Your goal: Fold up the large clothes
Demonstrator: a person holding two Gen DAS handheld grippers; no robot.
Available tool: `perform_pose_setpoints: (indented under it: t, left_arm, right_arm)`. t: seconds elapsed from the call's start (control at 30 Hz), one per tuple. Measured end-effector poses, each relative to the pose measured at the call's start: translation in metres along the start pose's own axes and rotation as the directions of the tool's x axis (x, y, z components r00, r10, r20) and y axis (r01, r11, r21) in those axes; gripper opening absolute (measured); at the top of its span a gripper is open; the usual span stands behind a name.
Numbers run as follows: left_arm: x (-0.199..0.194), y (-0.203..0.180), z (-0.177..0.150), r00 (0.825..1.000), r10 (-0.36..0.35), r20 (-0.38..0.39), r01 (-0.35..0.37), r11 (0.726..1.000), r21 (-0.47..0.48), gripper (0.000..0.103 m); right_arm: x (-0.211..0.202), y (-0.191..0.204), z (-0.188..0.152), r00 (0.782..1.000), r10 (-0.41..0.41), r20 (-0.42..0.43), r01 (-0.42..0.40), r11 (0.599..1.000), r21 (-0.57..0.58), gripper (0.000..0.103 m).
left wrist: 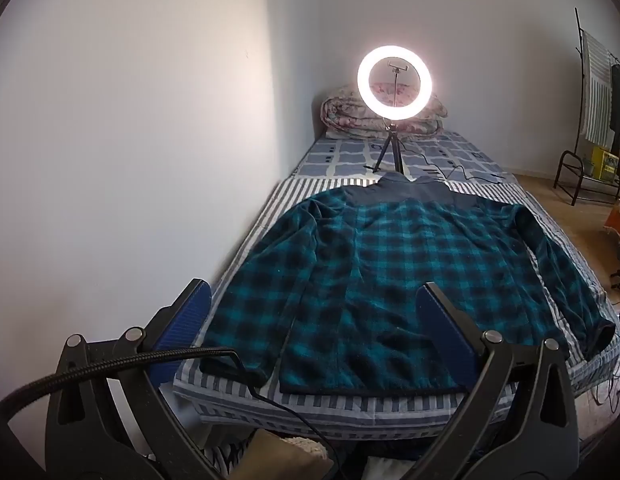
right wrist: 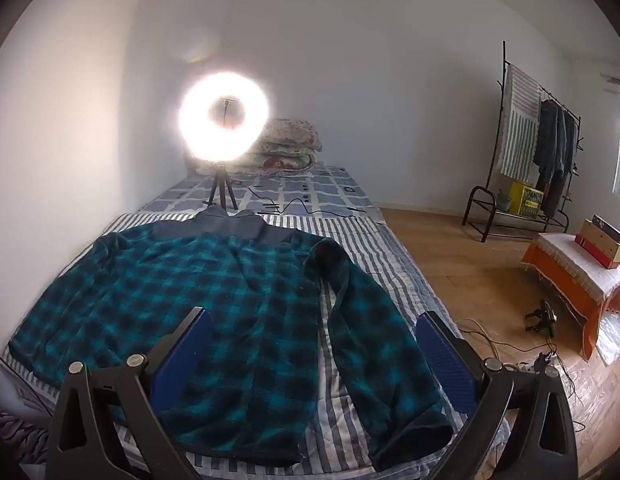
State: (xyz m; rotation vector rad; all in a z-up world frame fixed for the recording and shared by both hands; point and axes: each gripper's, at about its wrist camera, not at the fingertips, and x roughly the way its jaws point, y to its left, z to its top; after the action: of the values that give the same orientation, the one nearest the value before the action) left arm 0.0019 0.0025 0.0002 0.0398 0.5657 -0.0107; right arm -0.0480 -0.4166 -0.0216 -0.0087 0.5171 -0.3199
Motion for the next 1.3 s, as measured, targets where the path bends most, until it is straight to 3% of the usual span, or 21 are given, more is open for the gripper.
perform_pose_setpoints:
  t: [0.3,1.3]
  left_arm:
    - [-0.015,-0.001,0.008,0.999,0.019,0.047,-0.019,1.000,0.009,0.103]
    - [-0.022,-0.004,0.014,0.997,0.021,0.075,-0.022,1.000,0.012,0.103]
  right_arm:
    - [-0.002,-0.006,0.000,1.000,-0.004,-0.003,0.004,1.000,0.003,0.103]
    - [-0.003,-0.008,0.003,1.000,-0.012,0.005,0.011,1.000,0.024,0.103]
